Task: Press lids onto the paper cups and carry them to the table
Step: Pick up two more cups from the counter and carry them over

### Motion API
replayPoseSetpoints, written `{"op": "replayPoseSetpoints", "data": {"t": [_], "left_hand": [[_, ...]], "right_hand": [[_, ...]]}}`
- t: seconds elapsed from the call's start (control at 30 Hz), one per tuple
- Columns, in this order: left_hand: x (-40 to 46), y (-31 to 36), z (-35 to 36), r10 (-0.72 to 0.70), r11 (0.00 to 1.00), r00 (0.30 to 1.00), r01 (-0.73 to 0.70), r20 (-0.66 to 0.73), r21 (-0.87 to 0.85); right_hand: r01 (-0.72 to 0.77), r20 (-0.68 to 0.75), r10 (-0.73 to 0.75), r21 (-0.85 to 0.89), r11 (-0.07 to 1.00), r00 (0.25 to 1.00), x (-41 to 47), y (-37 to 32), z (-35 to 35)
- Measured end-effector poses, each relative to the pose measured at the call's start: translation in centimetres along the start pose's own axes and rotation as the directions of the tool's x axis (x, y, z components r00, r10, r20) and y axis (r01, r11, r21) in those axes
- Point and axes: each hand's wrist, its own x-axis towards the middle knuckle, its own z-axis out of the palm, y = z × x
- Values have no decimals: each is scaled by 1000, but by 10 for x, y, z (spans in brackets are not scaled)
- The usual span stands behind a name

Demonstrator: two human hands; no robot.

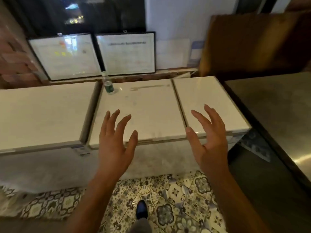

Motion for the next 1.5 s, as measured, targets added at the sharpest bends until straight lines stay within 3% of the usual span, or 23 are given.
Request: {"op": "replayPoseSetpoints", "data": {"t": [0.17, 0.37, 0.53, 0.73, 0.97, 1.13, 1.3, 1.5], "left_hand": [[60, 44, 103, 168, 980, 977, -151, 133, -129], [124, 127, 229, 353, 903, 893, -248, 279, -351], [169, 205, 310, 509, 816, 785, -308, 353, -490], [177, 298, 374, 685, 684, 613, -356, 393, -636], [119, 404, 426, 840, 515, 385, -345, 382, -785], [48, 478, 451, 866, 485, 306, -319, 396, -814], [-32, 550, 470, 863, 500, 256, -307, 436, -810], [-116, 619, 495, 897, 438, 148, -427, 417, -791]], "right_hand": [[-200, -157, 176, -155, 967, 972, 10, 59, -65], [-435, -387, 305, -312, 845, 870, 32, 127, -137], [-573, -531, 341, -365, 734, 776, 52, 153, -188], [-719, -728, 330, -311, 621, 600, 34, 176, -242], [-844, -878, 304, -182, 505, 371, -29, 193, -313], [-894, -920, 312, -80, 441, 236, -92, 213, -383], [-916, -924, 322, -69, 395, 209, -159, 240, -463], [-963, -932, 297, -141, 231, 208, -233, 269, -547]]}}
